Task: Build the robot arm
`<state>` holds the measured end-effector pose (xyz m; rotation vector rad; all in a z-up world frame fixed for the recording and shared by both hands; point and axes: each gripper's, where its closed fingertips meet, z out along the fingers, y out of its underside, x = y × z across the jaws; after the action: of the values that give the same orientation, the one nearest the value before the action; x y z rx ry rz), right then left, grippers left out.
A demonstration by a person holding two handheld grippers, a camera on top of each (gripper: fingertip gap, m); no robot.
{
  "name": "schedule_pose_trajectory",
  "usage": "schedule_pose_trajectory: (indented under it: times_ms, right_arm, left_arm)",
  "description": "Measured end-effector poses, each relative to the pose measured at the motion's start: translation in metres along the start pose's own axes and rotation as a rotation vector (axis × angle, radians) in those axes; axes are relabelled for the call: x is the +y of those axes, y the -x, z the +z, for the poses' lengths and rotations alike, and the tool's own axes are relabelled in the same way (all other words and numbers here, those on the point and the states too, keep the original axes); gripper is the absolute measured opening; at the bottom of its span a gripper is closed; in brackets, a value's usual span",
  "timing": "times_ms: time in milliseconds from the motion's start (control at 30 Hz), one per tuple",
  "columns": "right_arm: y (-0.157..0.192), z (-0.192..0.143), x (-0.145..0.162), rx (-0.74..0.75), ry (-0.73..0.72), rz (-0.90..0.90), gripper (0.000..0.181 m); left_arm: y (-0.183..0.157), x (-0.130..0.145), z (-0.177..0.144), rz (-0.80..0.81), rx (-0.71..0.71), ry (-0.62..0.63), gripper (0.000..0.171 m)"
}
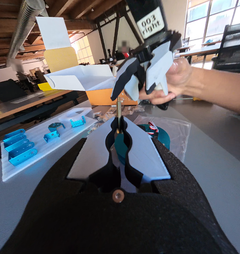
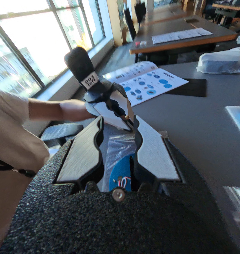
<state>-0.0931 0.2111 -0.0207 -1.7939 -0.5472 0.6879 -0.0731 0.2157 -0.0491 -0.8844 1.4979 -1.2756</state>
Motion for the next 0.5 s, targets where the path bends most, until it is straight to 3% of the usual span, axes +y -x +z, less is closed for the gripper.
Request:
schedule_pose_trajectory:
  times_ms: [67,167,233,400,500]
  right_arm:
    - [-0.005,0.007,-0.001,0.016,-0.049,0.011,0.029]
    - [-0.010,0.017,0.013,0.082,0.032,-0.044,0.024]
    - [-0.014,0.016,0.009,0.113,0.005,-0.044,0.004]
    - [-0.014,0.013,0.018,0.078,0.004,-0.001,0.004]
    - [-0.027,0.004,0.025,0.164,0.049,0.004,0.004]
  left_arm:
    - [0.000,0.003,0.003,-0.033,0.013,-0.002,0.004]
    - [-0.001,-0.001,0.005,-0.028,0.001,-0.023,0.004]
    - [-0.004,-0.003,0.007,-0.039,0.007,-0.027,0.003]
    - [-0.009,0.004,0.010,-0.016,0.010,0.000,0.004]
    - [-0.001,0.016,0.003,0.016,-0.016,0.042,0.015]
